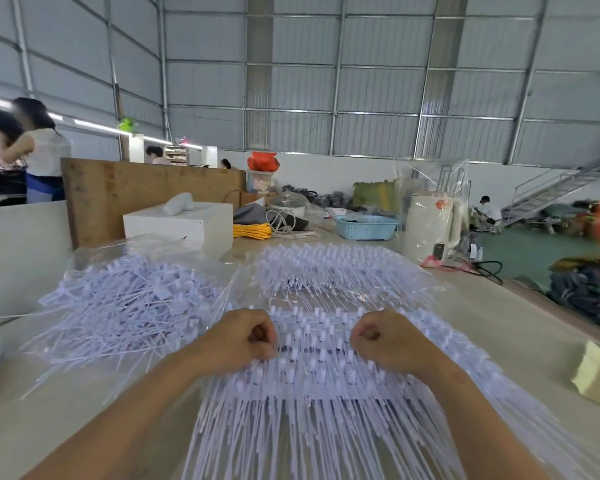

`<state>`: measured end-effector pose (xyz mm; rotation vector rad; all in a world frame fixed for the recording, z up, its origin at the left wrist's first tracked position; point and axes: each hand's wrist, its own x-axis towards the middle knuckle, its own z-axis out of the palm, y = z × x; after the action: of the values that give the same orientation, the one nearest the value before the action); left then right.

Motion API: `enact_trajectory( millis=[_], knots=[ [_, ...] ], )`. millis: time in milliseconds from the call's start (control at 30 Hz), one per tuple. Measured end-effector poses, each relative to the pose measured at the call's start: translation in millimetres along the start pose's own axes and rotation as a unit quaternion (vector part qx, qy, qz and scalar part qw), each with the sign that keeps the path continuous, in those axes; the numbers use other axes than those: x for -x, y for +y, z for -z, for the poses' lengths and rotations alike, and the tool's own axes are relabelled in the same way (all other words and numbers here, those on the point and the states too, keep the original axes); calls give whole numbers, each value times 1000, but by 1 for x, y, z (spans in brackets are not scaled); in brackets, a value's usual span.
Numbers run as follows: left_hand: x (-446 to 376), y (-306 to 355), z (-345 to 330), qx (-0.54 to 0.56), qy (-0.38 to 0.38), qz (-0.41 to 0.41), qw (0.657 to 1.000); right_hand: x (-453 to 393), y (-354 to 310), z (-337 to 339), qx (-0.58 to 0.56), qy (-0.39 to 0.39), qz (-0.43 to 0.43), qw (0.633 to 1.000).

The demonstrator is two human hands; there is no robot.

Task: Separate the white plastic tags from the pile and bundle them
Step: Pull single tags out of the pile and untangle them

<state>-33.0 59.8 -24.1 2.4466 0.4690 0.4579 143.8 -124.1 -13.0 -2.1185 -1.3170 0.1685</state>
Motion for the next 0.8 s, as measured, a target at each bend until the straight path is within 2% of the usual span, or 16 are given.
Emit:
enact_trajectory(
  millis=[167, 300, 433, 600, 667, 800],
  knots=[
    [1, 4, 1, 27, 86, -26, 996, 0, -5, -2, 4, 32, 43, 999],
    [1, -3, 3, 23, 52, -39, 998, -1, -13, -9, 9, 27, 82, 996],
    [-16, -16, 1, -90, 107, -3, 990, 0, -12, -12, 28, -19, 70, 997],
    [-47, -28, 8, -221, 13, 101, 970, 0, -13, -12, 35, -22, 58, 997],
    [-55, -31, 11, -228, 15, 130, 965, 0, -12, -12, 43, -24, 59, 997],
    [-69, -32, 11, -202, 46, 125, 970, -1, -12, -12, 52, -24, 60, 997]
  ],
)
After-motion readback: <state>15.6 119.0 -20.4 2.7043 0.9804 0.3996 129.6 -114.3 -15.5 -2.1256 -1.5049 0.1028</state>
